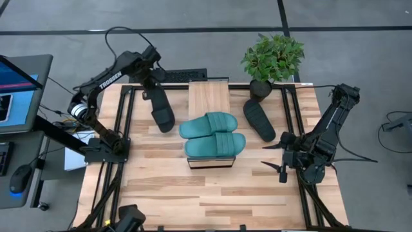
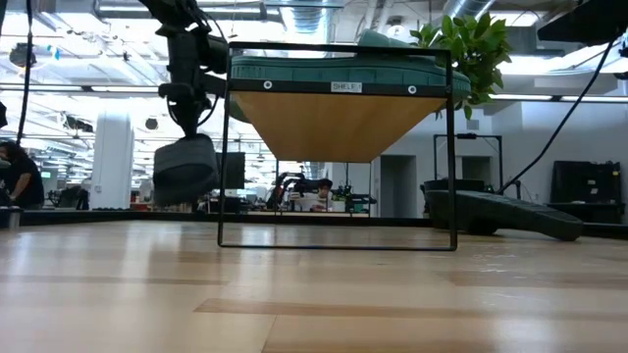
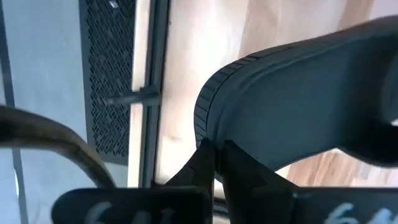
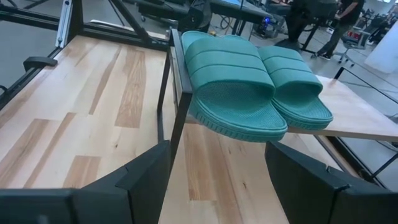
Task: Pick and place slides into the shelf
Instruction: Put the left black slipper on the shelf
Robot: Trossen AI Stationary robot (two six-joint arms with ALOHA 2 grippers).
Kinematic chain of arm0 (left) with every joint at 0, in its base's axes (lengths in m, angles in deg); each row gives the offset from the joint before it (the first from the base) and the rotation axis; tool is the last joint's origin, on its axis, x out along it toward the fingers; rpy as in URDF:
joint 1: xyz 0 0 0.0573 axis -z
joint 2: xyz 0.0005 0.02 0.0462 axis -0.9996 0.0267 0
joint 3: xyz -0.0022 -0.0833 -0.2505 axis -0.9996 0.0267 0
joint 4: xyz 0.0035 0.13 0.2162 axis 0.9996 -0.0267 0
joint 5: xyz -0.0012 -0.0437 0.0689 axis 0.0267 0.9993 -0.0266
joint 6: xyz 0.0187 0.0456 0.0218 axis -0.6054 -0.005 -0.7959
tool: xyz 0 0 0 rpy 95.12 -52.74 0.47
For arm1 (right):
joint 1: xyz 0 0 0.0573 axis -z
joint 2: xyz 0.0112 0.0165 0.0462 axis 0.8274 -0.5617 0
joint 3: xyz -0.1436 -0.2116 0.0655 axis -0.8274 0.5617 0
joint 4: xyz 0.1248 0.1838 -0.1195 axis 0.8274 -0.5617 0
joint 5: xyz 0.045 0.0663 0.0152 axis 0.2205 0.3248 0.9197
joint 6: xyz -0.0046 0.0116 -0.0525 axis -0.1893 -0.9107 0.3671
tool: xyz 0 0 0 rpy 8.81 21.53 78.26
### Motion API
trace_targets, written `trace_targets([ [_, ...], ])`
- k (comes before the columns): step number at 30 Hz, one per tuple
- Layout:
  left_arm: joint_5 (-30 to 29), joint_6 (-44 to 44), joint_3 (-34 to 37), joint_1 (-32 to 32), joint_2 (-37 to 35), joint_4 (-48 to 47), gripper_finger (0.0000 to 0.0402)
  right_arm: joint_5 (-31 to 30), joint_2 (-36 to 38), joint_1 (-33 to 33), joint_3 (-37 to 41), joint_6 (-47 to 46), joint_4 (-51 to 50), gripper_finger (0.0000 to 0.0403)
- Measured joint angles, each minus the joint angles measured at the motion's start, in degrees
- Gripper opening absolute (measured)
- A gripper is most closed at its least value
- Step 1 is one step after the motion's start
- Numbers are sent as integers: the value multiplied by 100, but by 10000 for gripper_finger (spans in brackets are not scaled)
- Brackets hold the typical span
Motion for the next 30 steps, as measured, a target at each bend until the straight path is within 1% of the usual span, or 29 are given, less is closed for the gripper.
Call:
trace_targets([
  [6, -356, 249, -26, -7, -23, -416, 0, -2, 0, 0, 0, 13, -2, 255],
  [11, -361, 465, -450, 54, -183, -565, 0, -2, 0, 0, 0, 9, -2, 255],
  [14, -365, 577, -917, 128, -251, -711, 0, 0, 0, 0, 0, -25, 0, 255],
  [19, -497, 789, -1937, 263, -261, -964, 0, 5, 0, 0, 0, -240, 0, 255],
  [24, -620, 980, -2808, 432, -261, -993, 0, 22, 0, 0, 0, -499, 7, 255],
  [27, -655, 1199, -3200, 485, -261, -956, 0, 22, 0, 0, 0, -613, 20, 255],
  [30, -746, 1526, -3410, 556, -261, -796, 0, 22, -4, 0, 0, -707, 20, 255],
])
